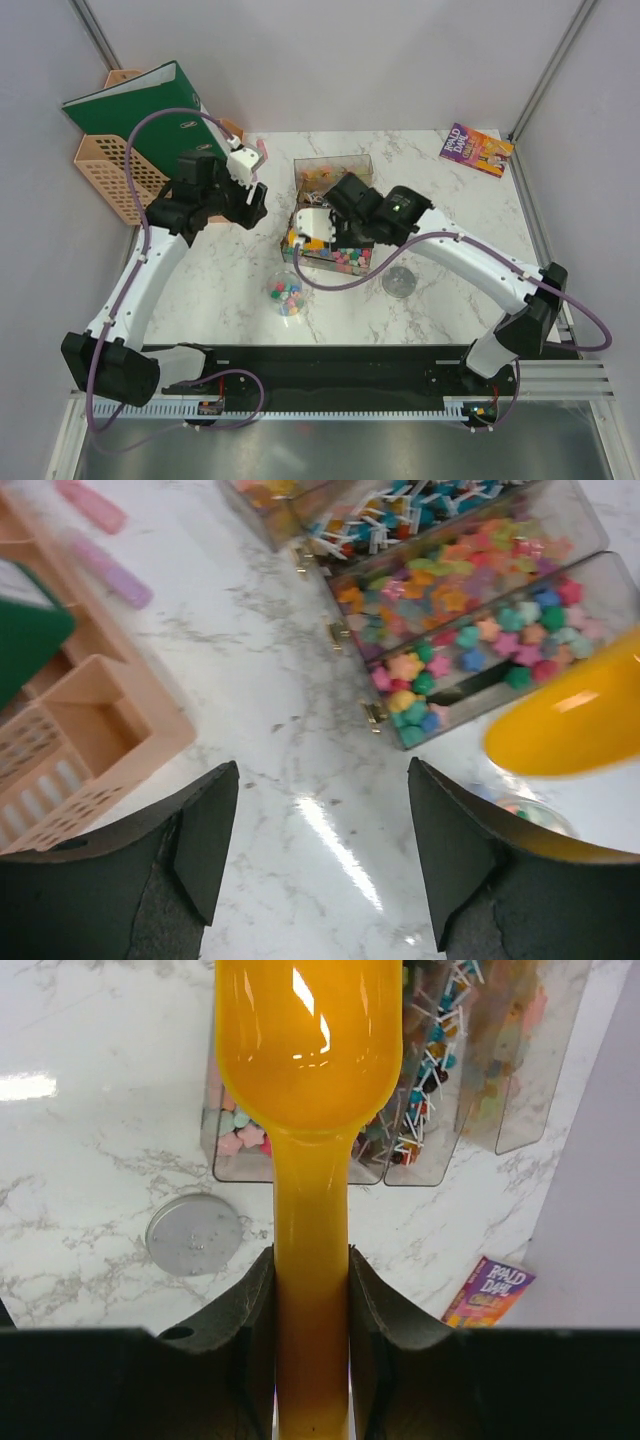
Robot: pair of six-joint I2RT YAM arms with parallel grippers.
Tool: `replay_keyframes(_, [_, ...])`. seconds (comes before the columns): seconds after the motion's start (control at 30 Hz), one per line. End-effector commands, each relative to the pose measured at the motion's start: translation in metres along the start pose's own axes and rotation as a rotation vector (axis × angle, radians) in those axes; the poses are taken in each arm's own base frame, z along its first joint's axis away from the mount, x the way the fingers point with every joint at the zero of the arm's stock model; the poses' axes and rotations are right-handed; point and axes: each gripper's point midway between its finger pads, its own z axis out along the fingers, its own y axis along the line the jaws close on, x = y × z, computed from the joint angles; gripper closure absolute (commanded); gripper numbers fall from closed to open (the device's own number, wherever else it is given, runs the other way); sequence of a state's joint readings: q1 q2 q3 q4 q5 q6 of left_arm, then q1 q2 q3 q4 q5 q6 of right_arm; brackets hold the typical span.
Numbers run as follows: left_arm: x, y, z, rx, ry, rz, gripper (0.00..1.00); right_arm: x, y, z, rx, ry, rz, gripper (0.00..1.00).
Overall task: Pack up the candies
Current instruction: Place the fake candies in the packing bottle.
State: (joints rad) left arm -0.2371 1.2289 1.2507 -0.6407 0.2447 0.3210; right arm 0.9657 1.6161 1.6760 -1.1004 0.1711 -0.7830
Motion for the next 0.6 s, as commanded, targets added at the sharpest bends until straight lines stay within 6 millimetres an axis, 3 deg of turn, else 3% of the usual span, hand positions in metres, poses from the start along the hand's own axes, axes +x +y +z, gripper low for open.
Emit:
replay_keyframes(0.0, [-0.009, -0.051, -0.003, 0.279, -0.016, -0.126, 0.25, -0.006, -0.042, -0.031, 0.106, -0.182, 0.226, 1.00])
replay_keyframes(0.07, [-0.012, -0.066, -0.004, 0.368, -0.022, -0.188, 0.23, -0.001, -0.055, -0.038, 0.134, -0.201, 0.250, 1.00])
replay_keyframes(0.23, [-0.030, -0.090, -0.006, 0.554, -0.044, -0.314, 0.21, -0.008, -0.054, -0.041, 0.125, -0.249, 0.227, 1.00])
replay_keyframes(0.57, [-0.053, -0.082, 0.006, 0.683, -0.067, -0.500, 0.30, -0.011, -0.050, -0.049, 0.114, -0.285, 0.222, 1.00])
